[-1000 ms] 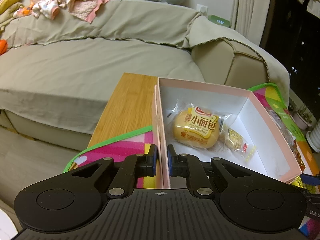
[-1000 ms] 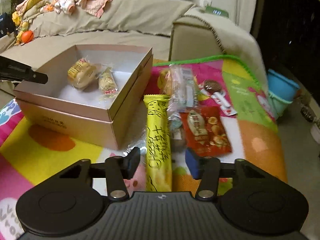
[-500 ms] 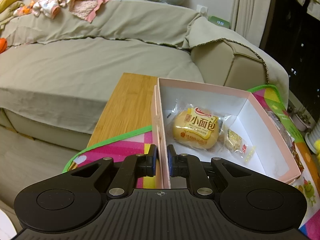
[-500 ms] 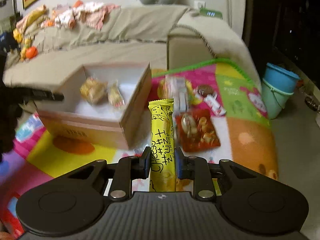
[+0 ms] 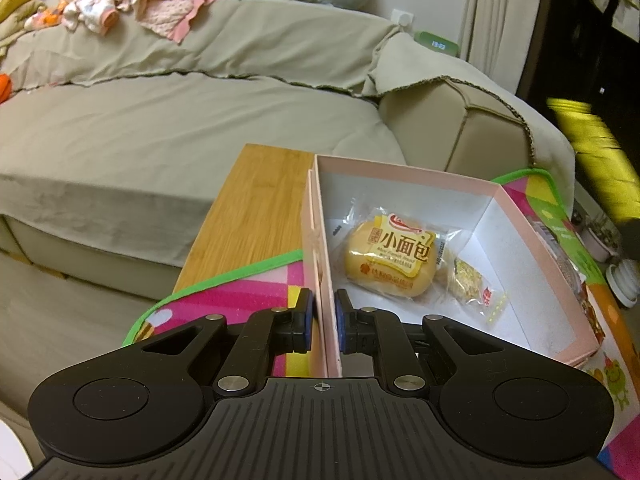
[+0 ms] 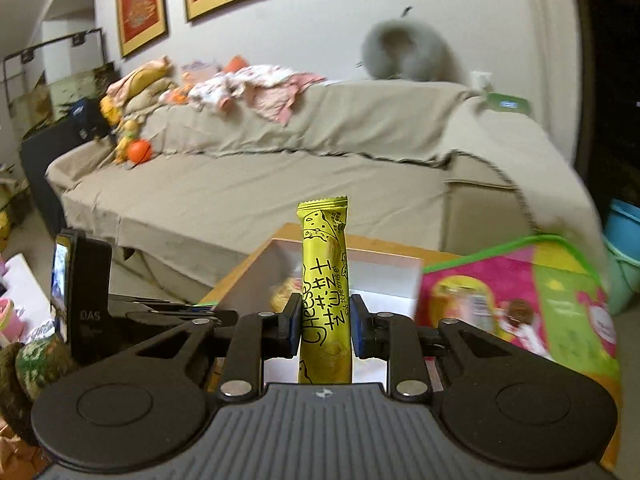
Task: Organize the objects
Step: 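Grasp the yellow stick snack with the right gripper and lower it into the box, then move the right gripper back over the remaining snacks on the mat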
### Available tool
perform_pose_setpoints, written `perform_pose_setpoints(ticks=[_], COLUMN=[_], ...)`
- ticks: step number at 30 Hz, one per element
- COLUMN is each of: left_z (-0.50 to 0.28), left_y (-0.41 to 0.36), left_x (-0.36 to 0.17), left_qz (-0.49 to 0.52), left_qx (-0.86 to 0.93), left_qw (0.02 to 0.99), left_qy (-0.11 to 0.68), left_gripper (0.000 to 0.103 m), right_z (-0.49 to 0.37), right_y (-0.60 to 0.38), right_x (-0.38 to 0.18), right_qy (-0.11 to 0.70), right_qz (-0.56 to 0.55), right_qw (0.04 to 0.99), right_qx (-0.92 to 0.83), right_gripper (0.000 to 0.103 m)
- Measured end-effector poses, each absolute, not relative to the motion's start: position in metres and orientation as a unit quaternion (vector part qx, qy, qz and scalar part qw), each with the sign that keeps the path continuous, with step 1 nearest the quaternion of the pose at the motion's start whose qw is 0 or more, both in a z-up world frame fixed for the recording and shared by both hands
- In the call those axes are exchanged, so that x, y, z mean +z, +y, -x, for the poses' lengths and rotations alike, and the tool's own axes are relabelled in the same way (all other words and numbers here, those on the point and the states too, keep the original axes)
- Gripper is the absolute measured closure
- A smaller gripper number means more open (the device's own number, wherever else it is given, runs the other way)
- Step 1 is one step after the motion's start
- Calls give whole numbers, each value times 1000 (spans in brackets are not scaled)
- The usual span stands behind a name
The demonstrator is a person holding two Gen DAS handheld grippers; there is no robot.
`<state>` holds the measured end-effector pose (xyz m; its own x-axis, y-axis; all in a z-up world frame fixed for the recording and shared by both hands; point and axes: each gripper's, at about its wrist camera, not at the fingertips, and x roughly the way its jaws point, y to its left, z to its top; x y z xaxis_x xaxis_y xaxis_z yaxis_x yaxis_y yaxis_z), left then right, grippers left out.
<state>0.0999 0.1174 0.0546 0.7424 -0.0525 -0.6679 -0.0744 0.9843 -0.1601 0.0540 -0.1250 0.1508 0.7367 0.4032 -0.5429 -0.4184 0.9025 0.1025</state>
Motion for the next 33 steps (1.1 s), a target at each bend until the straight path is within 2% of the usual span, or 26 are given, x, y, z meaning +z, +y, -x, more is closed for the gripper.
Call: perform_pose_setpoints(ticks=[10,15,19,21,33], left_z=[-99,-100,-100,-100,-100], left_y=[116,114,114,113,113], left_x=[53,52,53,53,53], left_qz=[80,77,75,74,76], left_qx=[3,4,5,5,9], left_qw=[930,930,930,930,930], left_qy=[360,360,360,360,361], left_gripper=[89,89,90,90,90], right_z=[-98,-92,-78,-67,-16], right_y=[-64,-72,-91,-105,-187], right_x=[117,115,112,110,75], right_qy=[321,322,315,310,317], right_qz=[60,53,64,69,61], right_qw=[907,909,917,923,943], right_qx=[267,259,235,216,84], right_gripper=[79,69,65,54,36])
